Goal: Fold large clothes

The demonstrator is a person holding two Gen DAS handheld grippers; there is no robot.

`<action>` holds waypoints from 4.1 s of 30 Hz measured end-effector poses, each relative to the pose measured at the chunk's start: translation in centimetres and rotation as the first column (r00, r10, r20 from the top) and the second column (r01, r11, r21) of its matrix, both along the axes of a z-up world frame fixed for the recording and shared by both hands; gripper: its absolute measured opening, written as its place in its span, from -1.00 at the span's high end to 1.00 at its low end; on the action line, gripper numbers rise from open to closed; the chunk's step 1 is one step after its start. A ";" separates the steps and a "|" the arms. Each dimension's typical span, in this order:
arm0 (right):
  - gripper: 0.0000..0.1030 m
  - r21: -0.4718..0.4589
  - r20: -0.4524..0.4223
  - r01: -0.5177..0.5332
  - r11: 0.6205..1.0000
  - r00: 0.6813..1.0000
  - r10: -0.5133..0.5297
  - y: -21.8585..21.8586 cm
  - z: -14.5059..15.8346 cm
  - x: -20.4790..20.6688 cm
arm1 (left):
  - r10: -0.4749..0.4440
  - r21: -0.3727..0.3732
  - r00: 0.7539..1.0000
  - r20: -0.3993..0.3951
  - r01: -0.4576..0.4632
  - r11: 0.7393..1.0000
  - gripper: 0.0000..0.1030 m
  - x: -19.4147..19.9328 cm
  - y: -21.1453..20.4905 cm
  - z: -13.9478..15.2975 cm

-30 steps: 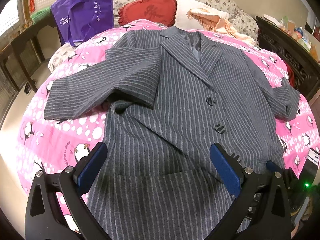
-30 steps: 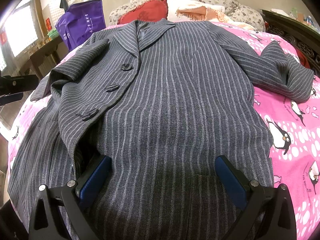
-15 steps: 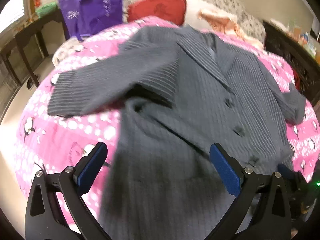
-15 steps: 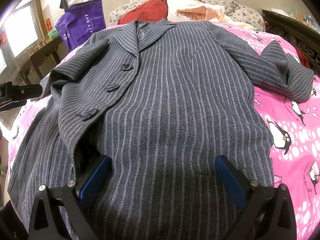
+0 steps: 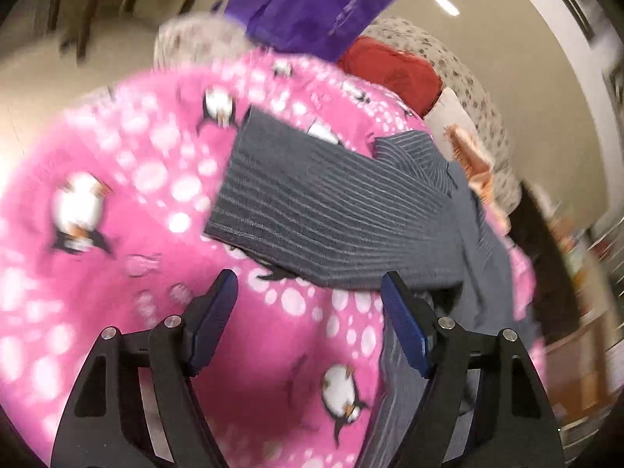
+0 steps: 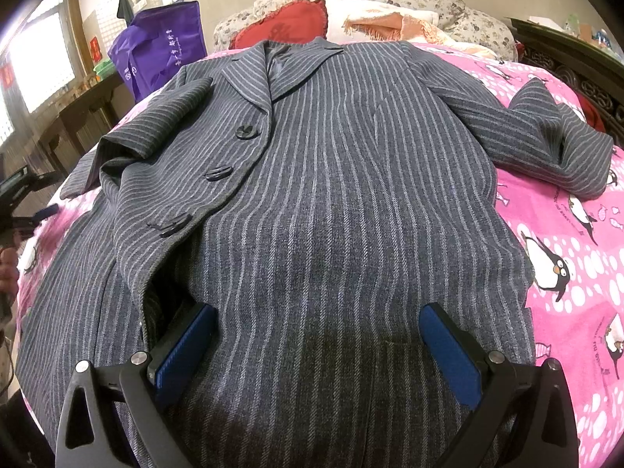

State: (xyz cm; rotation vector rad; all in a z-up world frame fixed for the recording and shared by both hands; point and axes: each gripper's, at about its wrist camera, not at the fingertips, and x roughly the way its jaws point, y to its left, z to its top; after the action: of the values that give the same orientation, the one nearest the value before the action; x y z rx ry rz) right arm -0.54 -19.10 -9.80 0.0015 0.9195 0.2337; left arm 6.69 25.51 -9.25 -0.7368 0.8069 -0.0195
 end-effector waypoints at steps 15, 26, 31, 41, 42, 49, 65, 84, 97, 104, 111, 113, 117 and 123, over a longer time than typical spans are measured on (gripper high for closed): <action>-1.00 0.000 0.000 -0.001 1.000 1.000 0.001 0.0 0.0 0.0 | 0.149 0.074 0.984 -0.094 -0.143 0.987 0.88 6.0 3.1 0.7; -1.00 0.005 0.002 -0.001 1.000 1.000 0.001 0.0 0.0 0.0 | 0.457 0.263 0.869 0.188 -0.493 0.830 0.90 -1.5 12.6 13.7; -0.97 -0.073 -0.008 0.045 0.996 0.999 -0.046 0.1 1.5 -0.1 | 0.339 0.266 0.926 0.168 -0.374 0.889 0.90 0.3 9.8 14.2; -0.97 -0.190 0.163 0.239 0.952 0.964 -0.210 -4.6 6.1 -5.8 | -0.192 0.325 0.965 0.181 0.125 0.937 0.90 11.1 -16.3 15.0; -0.97 -0.184 0.163 0.261 0.948 0.959 -0.232 -5.4 6.1 -6.2 | -0.224 0.332 0.959 0.175 0.156 0.930 0.90 11.6 -18.4 14.8; -0.97 -0.156 0.154 0.379 0.912 0.922 -0.357 -10.9 5.9 -8.2 | -0.414 0.316 0.903 0.114 0.362 0.877 0.90 15.5 -34.2 12.5; -0.97 -0.160 0.125 0.504 0.849 0.863 -0.489 -17.3 5.0 -10.5 | -0.534 0.170 0.842 -0.082 0.540 0.825 0.11 14.0 -41.0 4.6; 0.16 0.003 0.244 -0.043 0.999 0.969 0.041 -5.2 10.3 11.8 | -0.063 0.373 0.993 -0.098 0.096 0.923 0.63 14.1 -14.7 5.0; 0.48 -0.064 0.115 0.016 0.998 0.993 -0.009 -4.7 2.4 23.2 | -0.071 0.564 0.994 -0.086 0.107 0.819 0.54 14.6 -16.0 1.6; 0.30 0.034 0.237 0.087 0.996 0.967 -0.093 -12.5 9.3 20.9 | -0.057 0.500 0.997 -0.054 0.076 0.863 0.55 12.0 -15.2 4.2; 0.27 0.185 0.134 0.448 0.875 0.870 -0.474 -33.6 11.1 19.2 | -0.152 0.489 0.987 -0.042 0.153 0.859 0.54 5.7 -17.5 3.4; 0.27 0.226 0.093 0.503 0.834 0.841 -0.532 -37.3 10.4 18.6 | -0.169 0.501 0.984 -0.057 0.175 0.848 0.52 4.8 -18.3 1.8; 0.27 0.274 0.028 0.520 0.809 0.837 -0.547 -40.6 8.1 18.2 | -0.141 0.472 0.988 -0.070 0.157 0.867 0.31 5.1 -18.0 0.9; 0.27 0.309 0.023 0.535 0.787 0.823 -0.568 -41.7 5.5 19.9 | -0.133 0.481 0.988 -0.076 0.153 0.864 0.28 5.5 -18.3 0.7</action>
State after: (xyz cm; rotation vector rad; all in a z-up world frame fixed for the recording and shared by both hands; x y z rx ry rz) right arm 19.31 -60.82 -4.32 0.5245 0.7247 -0.1849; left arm 12.23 7.18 -8.59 -0.1982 0.8590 0.0643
